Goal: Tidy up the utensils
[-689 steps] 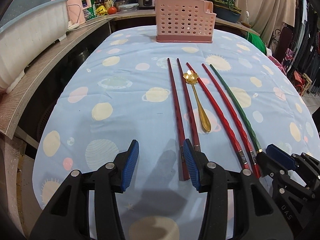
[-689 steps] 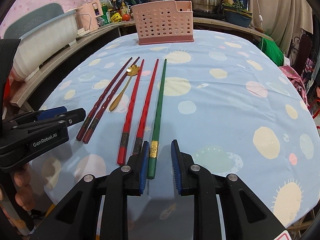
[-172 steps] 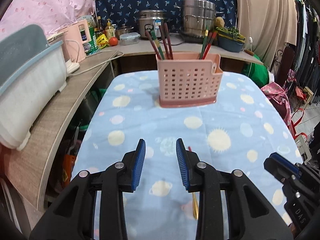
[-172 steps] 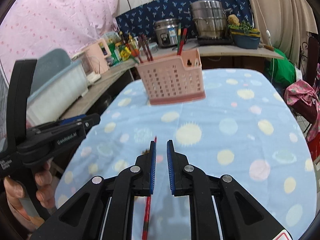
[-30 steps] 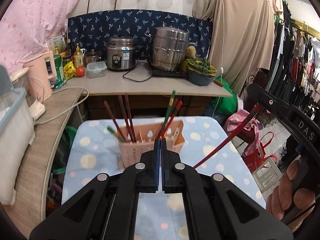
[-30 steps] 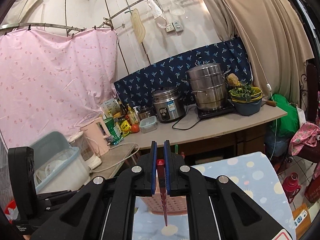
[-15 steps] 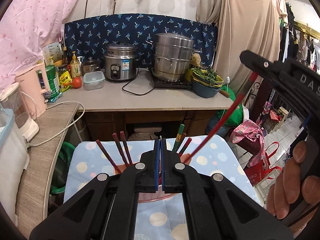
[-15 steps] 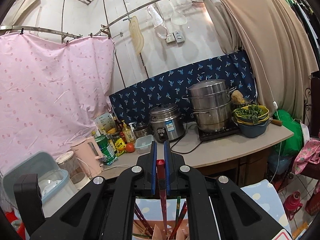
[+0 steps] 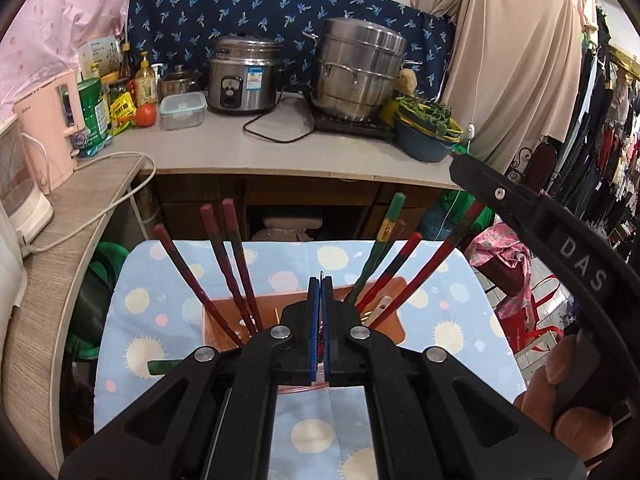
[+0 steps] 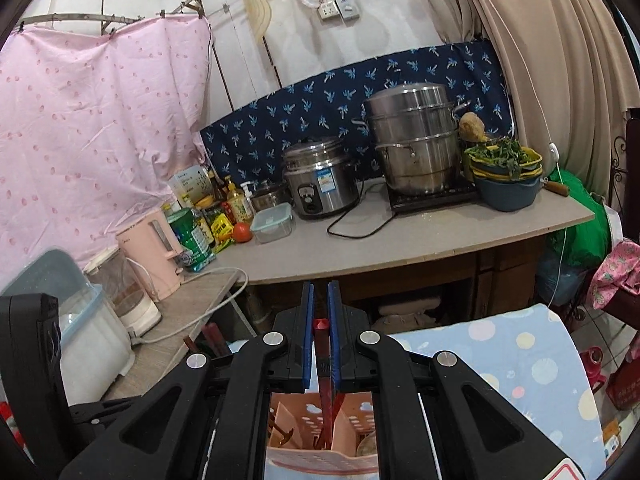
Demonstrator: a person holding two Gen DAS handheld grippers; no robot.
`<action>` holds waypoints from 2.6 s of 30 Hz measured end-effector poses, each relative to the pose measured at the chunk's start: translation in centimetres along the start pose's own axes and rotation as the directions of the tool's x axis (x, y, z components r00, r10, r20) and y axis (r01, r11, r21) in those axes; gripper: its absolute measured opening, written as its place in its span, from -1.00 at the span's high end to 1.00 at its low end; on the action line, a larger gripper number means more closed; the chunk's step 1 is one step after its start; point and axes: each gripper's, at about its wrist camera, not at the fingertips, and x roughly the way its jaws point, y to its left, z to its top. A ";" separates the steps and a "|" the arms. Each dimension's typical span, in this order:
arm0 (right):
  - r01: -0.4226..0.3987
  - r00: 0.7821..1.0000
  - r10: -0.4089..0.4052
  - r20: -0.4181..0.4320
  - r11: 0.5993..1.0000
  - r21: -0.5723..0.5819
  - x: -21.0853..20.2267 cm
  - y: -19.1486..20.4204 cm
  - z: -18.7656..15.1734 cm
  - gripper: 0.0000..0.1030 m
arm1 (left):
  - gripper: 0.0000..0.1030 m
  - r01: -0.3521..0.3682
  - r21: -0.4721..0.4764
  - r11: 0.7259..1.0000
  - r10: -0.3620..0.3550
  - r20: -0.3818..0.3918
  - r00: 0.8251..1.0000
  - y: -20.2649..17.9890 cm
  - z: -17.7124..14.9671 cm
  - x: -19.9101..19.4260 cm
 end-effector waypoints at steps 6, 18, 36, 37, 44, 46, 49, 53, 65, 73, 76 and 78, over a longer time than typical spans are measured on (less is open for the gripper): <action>0.002 1.000 -0.002 -0.013 1.000 -0.016 -0.3 0.1 -0.7 0.57 | 0.71 -0.004 -0.021 1.000 0.004 0.016 1.000 0.7 -0.6 0.3; 0.007 1.000 -0.008 -0.018 0.999 -0.040 -3.8 0.1 -2.3 0.33 | 0.33 -0.129 0.000 0.992 0.128 0.056 0.990 0.2 -2.1 -2.3; 0.040 0.992 -0.053 -0.119 0.993 -0.107 -10.6 2.3 -9.0 0.12 | 0.32 -0.255 0.059 0.965 0.253 0.041 0.967 -1.4 -7.3 -7.3; 0.043 0.991 -0.057 -0.124 0.993 -0.107 -10.9 2.4 -9.2 0.08 | 0.32 -0.255 0.061 0.965 0.253 0.036 0.967 -1.6 -7.5 -7.5; 0.078 0.985 -0.097 -0.140 0.988 -0.137 -12.9 3.2 -10.1 -0.17 | 0.01 -0.286 0.064 0.956 0.285 0.028 0.958 -1.7 -8.7 -9.2; 0.081 0.983 -0.100 -0.154 0.988 -0.129 -13.2 3.1 -10.5 -0.23 | 0.00 -0.296 0.062 0.953 0.295 0.025 0.955 -1.6 -9.0 -9.6; 0.090 0.978 -0.110 -0.176 0.989 -0.117 -13.6 3.1 -10.8 -0.34 | -0.02 -0.299 0.059 0.953 0.299 0.002 0.954 -1.3 -9.7 -9.8; 0.103 0.971 -0.127 -0.201 0.987 -0.121 -13.7 3.1 -11.4 -0.38 | -0.11 -0.324 0.069 0.944 0.325 -0.001 0.946 -1.2 -10.5 -10.1; 0.132 0.954 -0.159 -0.253 0.984 -0.120 -13.1 2.7 -13.1 -0.63 | -0.48 -0.355 0.094 0.930 0.358 -0.021 0.933 -1.1 -12.2 -9.2; 0.162 0.944 -0.194 -0.267 0.977 -0.138 -12.4 2.7 -13.7 -0.72 | -0.72 -0.377 0.095 0.921 0.381 -0.020 0.925 -1.1 -12.7 -8.8; 0.175 0.940 -0.210 -0.268 0.973 -0.148 -12.2 2.7 -13.8 -0.86 | -0.75 -0.398 0.098 0.912 0.402 -0.018 0.916 -1.0 -12.9 -8.6; 0.176 0.940 -0.210 -0.269 0.974 -0.145 -12.2 2.7 -13.9 -0.86 | -0.77 -0.401 0.093 0.911 0.404 -0.024 0.914 -0.8 -13.0 -8.4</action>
